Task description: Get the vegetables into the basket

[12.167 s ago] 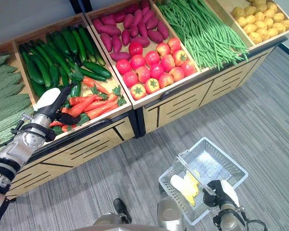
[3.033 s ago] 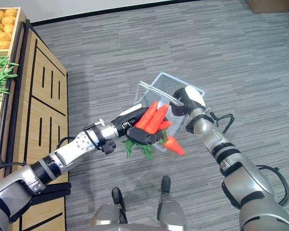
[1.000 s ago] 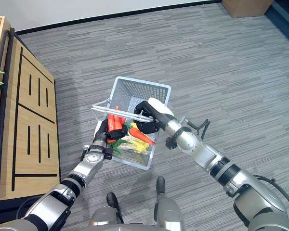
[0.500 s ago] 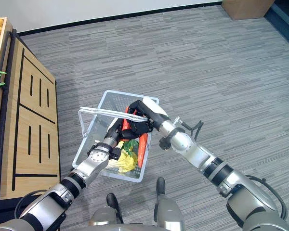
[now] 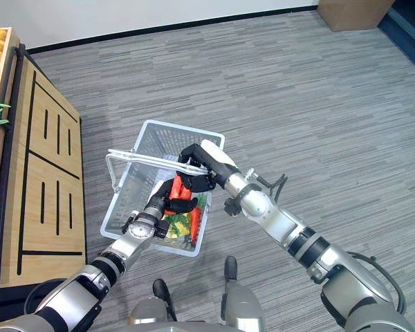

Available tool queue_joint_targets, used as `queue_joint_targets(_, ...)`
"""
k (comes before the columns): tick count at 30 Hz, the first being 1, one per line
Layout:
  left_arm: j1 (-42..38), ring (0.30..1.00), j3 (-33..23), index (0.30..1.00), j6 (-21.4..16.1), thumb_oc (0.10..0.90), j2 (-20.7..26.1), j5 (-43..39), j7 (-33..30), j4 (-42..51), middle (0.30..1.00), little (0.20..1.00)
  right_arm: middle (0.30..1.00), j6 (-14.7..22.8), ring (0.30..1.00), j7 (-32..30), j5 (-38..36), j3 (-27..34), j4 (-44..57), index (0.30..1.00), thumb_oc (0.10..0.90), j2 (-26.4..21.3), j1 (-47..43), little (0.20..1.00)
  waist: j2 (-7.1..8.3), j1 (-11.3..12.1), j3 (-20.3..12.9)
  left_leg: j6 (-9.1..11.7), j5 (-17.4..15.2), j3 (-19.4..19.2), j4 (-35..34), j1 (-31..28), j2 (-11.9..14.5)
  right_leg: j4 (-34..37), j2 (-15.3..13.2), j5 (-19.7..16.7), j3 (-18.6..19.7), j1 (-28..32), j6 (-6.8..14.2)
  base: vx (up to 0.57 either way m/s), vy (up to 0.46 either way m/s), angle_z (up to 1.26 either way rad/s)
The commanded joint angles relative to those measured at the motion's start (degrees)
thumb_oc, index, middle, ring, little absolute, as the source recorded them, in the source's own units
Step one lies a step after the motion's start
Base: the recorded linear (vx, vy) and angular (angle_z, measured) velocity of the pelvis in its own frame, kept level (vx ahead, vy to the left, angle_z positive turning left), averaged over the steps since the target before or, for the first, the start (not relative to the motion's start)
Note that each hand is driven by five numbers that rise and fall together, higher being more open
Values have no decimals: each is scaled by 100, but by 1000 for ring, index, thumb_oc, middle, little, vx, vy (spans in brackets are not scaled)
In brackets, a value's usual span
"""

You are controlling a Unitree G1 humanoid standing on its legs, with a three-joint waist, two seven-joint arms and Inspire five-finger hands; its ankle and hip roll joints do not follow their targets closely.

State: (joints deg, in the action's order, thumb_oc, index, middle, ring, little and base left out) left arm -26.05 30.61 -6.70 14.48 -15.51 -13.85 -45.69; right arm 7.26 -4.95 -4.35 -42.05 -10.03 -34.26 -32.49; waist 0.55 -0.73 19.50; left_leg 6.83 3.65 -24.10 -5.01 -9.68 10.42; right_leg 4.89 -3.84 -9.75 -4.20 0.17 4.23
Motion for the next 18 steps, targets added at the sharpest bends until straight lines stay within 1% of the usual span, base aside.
queue_joint_targets(1,-849,1000,150,1000,-342,900,-285,333,-264,-383,1000,1000,300,1053,300,-354,-421,354,1044,300,400,556,-739,300,112,140,-613,154,89,80,1,119,108,-258,-307,578,-18,208,461,0,0,0)
queue_joint_targets(5,-866,1000,99,1000,-327,900,-298,307,-332,-359,1000,1000,300,1050,300,-385,-389,368,1059,300,400,538,-730,300,107,143,-616,157,94,91,1,120,106,-254,-308,584,-29,227,457,0,0,0)
queue_joint_targets(10,-839,1000,161,1000,-342,900,-326,235,-401,8,1000,1000,300,986,300,-476,-175,451,1035,300,400,468,-646,300,98,155,-618,148,90,140,1,125,95,-267,-329,593,-76,243,459,0,0,1)
queue_joint_targets(14,-744,1000,391,1000,-411,900,-170,188,-208,764,1000,1000,300,890,300,-550,19,637,921,300,400,357,-487,300,82,179,-625,135,96,187,1,145,85,-270,-348,591,-110,255,469,1,0,1)
queue_joint_targets(15,-710,1000,565,1000,-466,900,-58,123,28,1198,1000,1000,300,845,300,-591,68,766,750,300,400,341,-388,300,63,187,-626,128,93,206,1,153,79,-266,-357,593,-112,261,474,4,1,4)
queue_joint_targets(16,-701,1000,572,1000,-458,900,-46,118,30,1213,1000,1000,300,847,300,-591,70,772,749,300,400,347,-382,300,69,191,-629,128,93,206,1,152,78,-265,-358,593,-113,263,475,0,0,0)
queue_joint_targets(18,-323,1000,780,1000,-577,900,307,25,431,2113,1000,1000,300,805,300,-643,171,996,609,300,400,247,-242,300,35,245,-617,118,85,231,1,154,71,-259,-372,591,-129,280,482,0,0,0)
